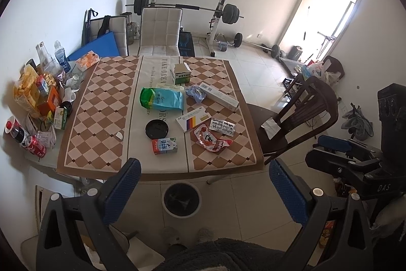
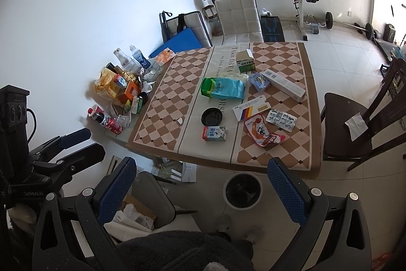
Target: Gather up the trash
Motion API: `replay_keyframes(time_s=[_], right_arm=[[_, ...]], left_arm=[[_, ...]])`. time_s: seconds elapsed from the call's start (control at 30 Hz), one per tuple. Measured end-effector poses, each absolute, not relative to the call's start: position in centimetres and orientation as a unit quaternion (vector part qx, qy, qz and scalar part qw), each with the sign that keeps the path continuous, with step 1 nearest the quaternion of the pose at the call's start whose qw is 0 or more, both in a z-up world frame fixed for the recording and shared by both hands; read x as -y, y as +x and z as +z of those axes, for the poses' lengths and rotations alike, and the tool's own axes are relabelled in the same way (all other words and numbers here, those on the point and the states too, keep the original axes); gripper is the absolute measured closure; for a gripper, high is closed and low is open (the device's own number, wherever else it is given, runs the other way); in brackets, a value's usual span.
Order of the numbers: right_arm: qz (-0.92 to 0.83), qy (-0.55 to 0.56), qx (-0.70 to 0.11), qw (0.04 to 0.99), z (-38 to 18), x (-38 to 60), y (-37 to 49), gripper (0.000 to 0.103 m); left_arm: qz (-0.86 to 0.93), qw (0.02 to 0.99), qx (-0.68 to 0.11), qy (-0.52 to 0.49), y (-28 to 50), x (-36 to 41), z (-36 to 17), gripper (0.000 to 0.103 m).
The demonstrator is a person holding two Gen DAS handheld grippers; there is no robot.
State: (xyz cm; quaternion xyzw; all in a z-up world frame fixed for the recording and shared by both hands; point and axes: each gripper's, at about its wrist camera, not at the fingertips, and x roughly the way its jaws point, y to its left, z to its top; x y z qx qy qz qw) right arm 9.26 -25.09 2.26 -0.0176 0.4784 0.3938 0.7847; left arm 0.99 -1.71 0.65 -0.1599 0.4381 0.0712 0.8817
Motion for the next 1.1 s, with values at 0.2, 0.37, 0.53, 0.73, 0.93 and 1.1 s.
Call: replay_keyframes(time_s=[0.2,0.37,0.53,0.73,0.93,1.1], right_arm=[[0.394,-0.018,-0.479,0.784,2.38,25.06,9.09,0.0],[0.395,-0.018,-0.478,0.784,2.45,25.14,9.44,0.0],[0.395,-0.018,-0.478,0.784,2.44,25.17,9.4,0.0],[0.395,-0.019,-0.477,0.785,2.42,25.17,9.37,0.0],[0.395,-0.017,-0.478,0.785,2.33,25.21,9.43,0.0],[0.395,-0.019,-0.478,0.784,2.34,25.18,9.34,0.0]], left_arm=[[0.07,0.881,-0.439,-0.163,1.35,2.23,0.86,0.0],[0.07,0.882,-0.437,-0.162,0.98,2.1,0.7,0.0],[0.069,0.882,-0.437,-0.163,1.03,2.13,0.72,0.0],[0.068,0.882,-0.437,-0.163,0.95,2.36,0.93,0.0],[0.068,0.882,-0.436,-0.163,0.89,2.32,0.9,0.0],[0.069,0.882,-0.436,-0.165,0.77,2.17,0.86,0.0]])
